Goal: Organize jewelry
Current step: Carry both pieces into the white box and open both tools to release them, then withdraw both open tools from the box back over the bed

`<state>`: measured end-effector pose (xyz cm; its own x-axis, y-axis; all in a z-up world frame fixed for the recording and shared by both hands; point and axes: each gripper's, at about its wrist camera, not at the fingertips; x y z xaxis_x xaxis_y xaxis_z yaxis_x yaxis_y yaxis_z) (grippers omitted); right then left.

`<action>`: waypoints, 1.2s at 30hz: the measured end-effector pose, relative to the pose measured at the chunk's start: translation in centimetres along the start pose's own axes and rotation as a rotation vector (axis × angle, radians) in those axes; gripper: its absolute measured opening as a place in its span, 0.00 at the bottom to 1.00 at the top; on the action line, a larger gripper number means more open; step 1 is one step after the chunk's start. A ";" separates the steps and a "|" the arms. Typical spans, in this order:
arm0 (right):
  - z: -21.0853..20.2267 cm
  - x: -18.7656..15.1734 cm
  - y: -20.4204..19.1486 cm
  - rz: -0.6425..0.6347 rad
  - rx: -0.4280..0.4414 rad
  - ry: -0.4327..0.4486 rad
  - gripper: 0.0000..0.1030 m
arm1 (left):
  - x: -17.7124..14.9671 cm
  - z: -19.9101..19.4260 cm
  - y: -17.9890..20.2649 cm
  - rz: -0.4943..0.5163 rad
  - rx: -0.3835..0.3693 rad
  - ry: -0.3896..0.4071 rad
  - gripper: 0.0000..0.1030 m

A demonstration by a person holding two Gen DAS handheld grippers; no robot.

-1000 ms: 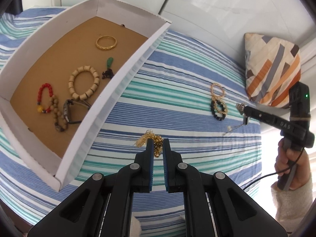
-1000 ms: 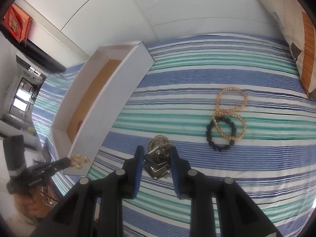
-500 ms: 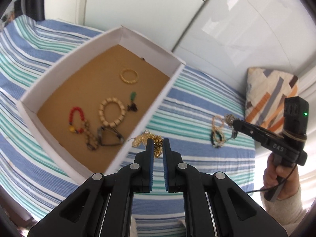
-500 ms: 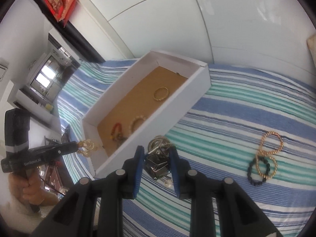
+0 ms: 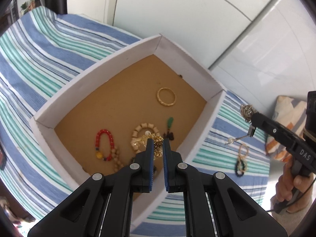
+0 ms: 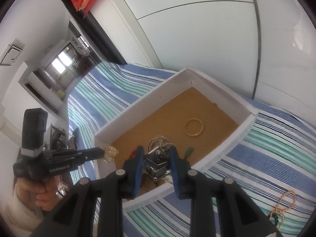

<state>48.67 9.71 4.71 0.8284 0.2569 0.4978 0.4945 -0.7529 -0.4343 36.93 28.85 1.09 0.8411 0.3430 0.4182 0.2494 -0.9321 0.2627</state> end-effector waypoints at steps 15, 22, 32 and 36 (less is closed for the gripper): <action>13.5 1.9 3.1 -0.127 -0.274 -0.103 0.26 | 2.3 8.9 -2.6 -0.066 0.110 -0.052 0.07; 11.0 0.4 4.4 -0.091 -0.377 0.051 0.68 | -0.1 9.4 -2.7 -0.056 0.210 -0.010 0.70; 1.0 -6.1 4.1 -0.121 -0.432 0.212 0.74 | -4.3 3.7 1.5 0.054 0.211 0.099 0.82; -1.8 -10.0 6.1 -0.070 -0.493 0.210 0.74 | -6.6 0.9 4.4 0.113 0.182 0.154 0.87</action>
<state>42.93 1.45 -1.61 0.7023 0.2283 0.6743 0.3227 -0.9464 -0.0158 32.89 22.36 -1.27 0.7888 0.2365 0.5674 0.2523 -0.9663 0.0521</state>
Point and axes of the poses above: each gripper's, at about its wrist camera, not at the fingertips, and z roughly the way its jaws point, y to its right, x to its top, and after that the axes turned 7 degrees about z, right-handed
